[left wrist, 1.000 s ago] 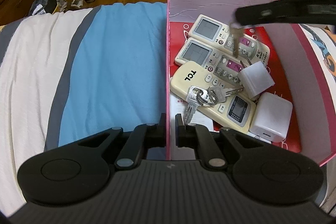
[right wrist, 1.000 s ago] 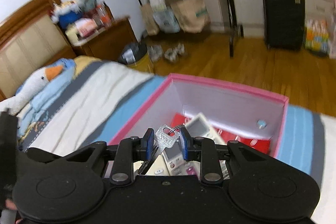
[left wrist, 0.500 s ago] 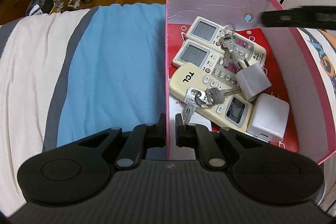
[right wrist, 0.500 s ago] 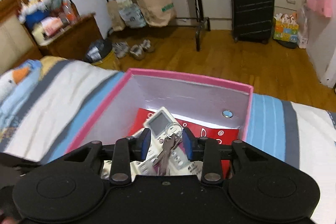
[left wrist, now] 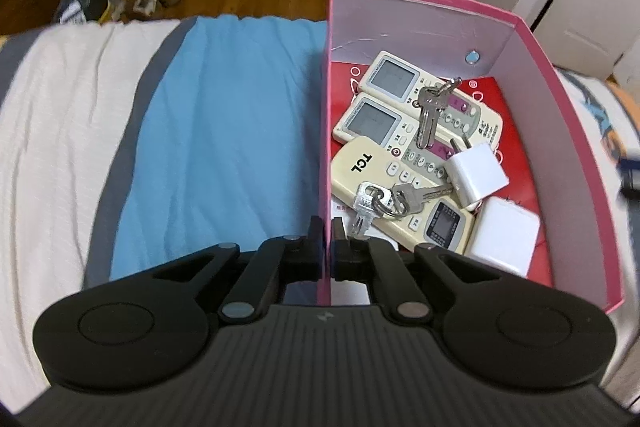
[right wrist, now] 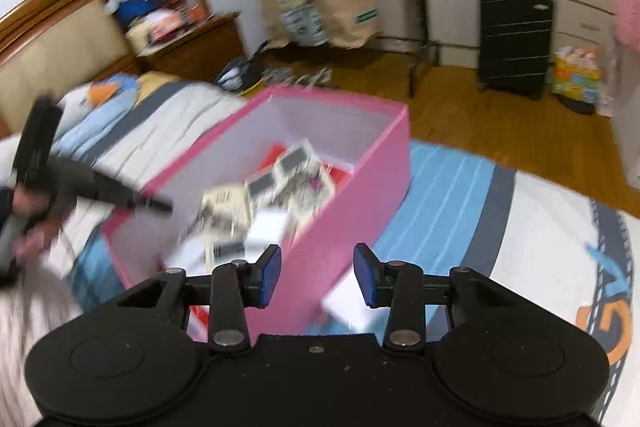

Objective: Organize rigid objects
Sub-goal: 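Move the right gripper to the last white charger and grasp it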

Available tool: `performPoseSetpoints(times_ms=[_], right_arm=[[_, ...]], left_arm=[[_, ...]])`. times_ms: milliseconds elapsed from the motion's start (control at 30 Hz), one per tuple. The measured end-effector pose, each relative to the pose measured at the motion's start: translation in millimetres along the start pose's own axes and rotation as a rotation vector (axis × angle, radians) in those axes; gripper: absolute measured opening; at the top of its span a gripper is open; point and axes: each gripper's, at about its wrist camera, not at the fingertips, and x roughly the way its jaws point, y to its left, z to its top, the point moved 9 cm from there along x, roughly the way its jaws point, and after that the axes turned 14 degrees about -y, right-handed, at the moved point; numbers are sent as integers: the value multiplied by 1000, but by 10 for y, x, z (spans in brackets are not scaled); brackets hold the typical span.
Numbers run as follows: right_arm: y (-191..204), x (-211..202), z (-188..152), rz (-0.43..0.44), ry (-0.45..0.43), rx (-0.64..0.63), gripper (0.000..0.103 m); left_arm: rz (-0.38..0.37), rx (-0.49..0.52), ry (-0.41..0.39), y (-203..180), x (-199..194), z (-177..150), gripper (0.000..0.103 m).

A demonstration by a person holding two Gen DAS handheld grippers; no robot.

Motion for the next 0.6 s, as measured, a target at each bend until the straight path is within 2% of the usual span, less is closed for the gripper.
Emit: performPoseSetpoints(times_ms=[100, 267, 300, 367, 433, 600], right_arm=[[46, 87, -167, -25, 45, -190, 47], [-20, 283, -258, -16, 102, -165, 53], [-35, 299, -287, -20, 109, -192, 56], [-40, 328, -378, -44, 114, -289, 67], [-72, 340, -439, -60, 113, -355, 73], [-176, 500, -485, -48, 134, -403, 73]], left_arm=[[11, 19, -1, -27, 2, 5, 3], [5, 17, -2, -40, 0, -3, 3], [5, 19, -3, -42, 1, -3, 3], [5, 28, -5, -51, -2, -5, 3], [1, 27, -5, -46, -4, -8, 3], [-10, 17, -3, -15, 7, -2, 4]])
